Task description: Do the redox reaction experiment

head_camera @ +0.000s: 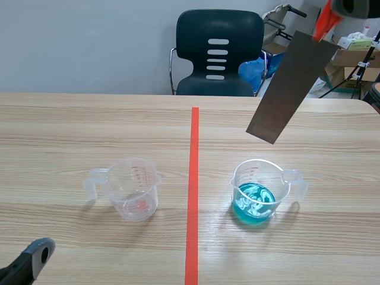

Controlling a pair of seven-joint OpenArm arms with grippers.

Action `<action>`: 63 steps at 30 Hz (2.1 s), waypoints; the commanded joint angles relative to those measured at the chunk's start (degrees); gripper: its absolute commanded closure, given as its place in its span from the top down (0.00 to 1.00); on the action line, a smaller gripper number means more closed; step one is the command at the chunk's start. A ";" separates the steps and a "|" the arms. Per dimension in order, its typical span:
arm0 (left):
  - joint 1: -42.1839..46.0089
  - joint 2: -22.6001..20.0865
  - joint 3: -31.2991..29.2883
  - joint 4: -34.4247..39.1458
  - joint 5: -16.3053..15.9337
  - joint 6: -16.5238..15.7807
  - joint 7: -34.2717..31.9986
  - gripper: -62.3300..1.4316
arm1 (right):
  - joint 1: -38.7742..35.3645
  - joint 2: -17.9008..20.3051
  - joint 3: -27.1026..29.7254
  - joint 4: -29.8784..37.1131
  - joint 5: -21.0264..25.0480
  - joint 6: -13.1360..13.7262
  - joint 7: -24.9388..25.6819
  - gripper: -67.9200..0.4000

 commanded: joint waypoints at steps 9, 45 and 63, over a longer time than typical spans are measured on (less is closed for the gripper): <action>-0.20 0.31 -0.20 1.05 -0.11 -0.07 -0.96 1.00 | 0.63 0.31 0.39 0.42 3.41 0.42 -0.96 0.02; -0.17 0.31 -0.20 1.05 -0.11 -0.09 -0.96 1.00 | 0.61 0.15 0.39 0.42 7.28 0.42 -8.63 0.02; -0.17 0.31 -0.20 1.05 -0.11 -0.07 -0.94 1.00 | 0.61 0.15 0.39 0.42 7.28 0.42 -8.68 0.02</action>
